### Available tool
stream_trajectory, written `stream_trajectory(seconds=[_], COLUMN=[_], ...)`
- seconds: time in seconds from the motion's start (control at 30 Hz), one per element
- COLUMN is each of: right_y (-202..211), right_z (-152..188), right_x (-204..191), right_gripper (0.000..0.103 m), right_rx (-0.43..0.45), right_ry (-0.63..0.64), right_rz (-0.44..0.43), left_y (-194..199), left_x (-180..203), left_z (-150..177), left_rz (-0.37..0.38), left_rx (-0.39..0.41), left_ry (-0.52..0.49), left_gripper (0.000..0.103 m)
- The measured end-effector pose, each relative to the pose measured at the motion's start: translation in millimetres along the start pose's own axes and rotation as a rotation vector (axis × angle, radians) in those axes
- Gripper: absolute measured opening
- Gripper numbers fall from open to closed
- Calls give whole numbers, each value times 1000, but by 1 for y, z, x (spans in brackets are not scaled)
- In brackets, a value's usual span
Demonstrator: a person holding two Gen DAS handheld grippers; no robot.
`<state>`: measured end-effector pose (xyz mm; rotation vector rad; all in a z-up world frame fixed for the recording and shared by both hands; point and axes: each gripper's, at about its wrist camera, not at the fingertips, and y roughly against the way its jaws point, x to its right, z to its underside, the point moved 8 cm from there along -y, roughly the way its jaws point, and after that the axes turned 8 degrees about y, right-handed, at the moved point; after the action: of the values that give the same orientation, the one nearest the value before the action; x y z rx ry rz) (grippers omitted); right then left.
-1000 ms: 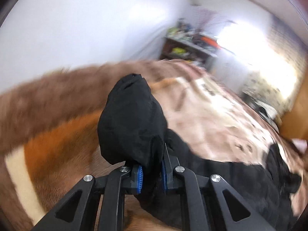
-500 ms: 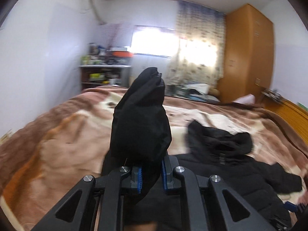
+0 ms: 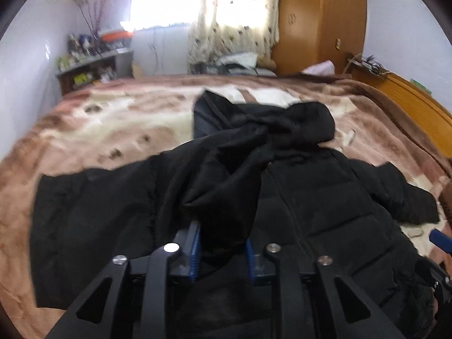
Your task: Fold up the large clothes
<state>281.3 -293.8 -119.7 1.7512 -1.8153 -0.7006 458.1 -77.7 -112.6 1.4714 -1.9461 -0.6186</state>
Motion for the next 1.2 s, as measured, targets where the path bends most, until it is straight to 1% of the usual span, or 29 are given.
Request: stream_trajectory(seconds=[0.07,0.1,0.13,0.2,0.3,0.37,0.4,0.43,0.47,0.53,0.6,0.63,0.67,0.7,0.73,0.8,0.83,0.87,0.9,1.0,1.17,1.2], right_y=[-3,-4,-6,-10,-18,-23,-26,-30,-33,-40,-47,-52,-59,-65,-76,-95,-101,-106,-116,-137,-164,-168], right_z=[-2,-4,-6,-8,-13,-15,-19,-22,-24,-36,-48,-52,-55,-57,-59,-61,-62,-62,-61,-57,-52,-50], right_x=[4,4,3,1,-3,-5,-8,-11,-15,-26,-40,-49,-57,-61,-70,-87,-96,-103,-114,-136,-155,-157], right_gripper=[92,92,92,92,92,92,92,92,92,92,92,92,92,92,92,92,92,92,92,92,90,85], right_rx=[-5,-5,-8,-12,-28,-45,-52,-61,-70,-67,-54,-51,-62,-73,-93,-120,-122,-129,-144,-192,-243,-255], right_ry=[0,3,6,5,-4,-6,-9,-11,-8,21,66,75,69,60,41,26,33,41,59,81,44,40], right_rz=[4,-1,-7,-30,-65,-76,-110,-142,-156,-216,-276,-328,-370,-392,-432,-491,-513,-521,-528,-557,-596,-598], left_y=[-3,-1,1,10,25,42,57,70,83,104,134,146,156,163,167,170,169,165,161,140,113,109], left_x=[-1,1,0,-1,-8,-14,-17,-20,-25,-34,-44,-48,-51,-55,-60,-70,-74,-80,-83,-96,-111,-113], left_z=[7,7,8,5,0,-5,-8,-13,-18,-27,-39,-45,-49,-52,-54,-55,-55,-51,-48,-35,-21,-20], left_rz=[5,33,52,74,66,78,89,85,79,65,18,2,-12,-20,-21,-5,-18,-32,-29,-38,-54,-59], left_rx=[-17,-27,-31,-14,-14,-11,-4,8,15,17,58,78,93,104,107,110,110,108,105,59,38,38], left_ry=[1,-2,-2,-1,-23,-24,-44,-65,-82,-95,-157,-179,-192,-192,-176,-110,-98,-89,-83,-36,4,11], left_gripper=[41,54,59,59,60,60,60,60,62,78,80,80,80,83,85,87,87,87,87,87,87,87])
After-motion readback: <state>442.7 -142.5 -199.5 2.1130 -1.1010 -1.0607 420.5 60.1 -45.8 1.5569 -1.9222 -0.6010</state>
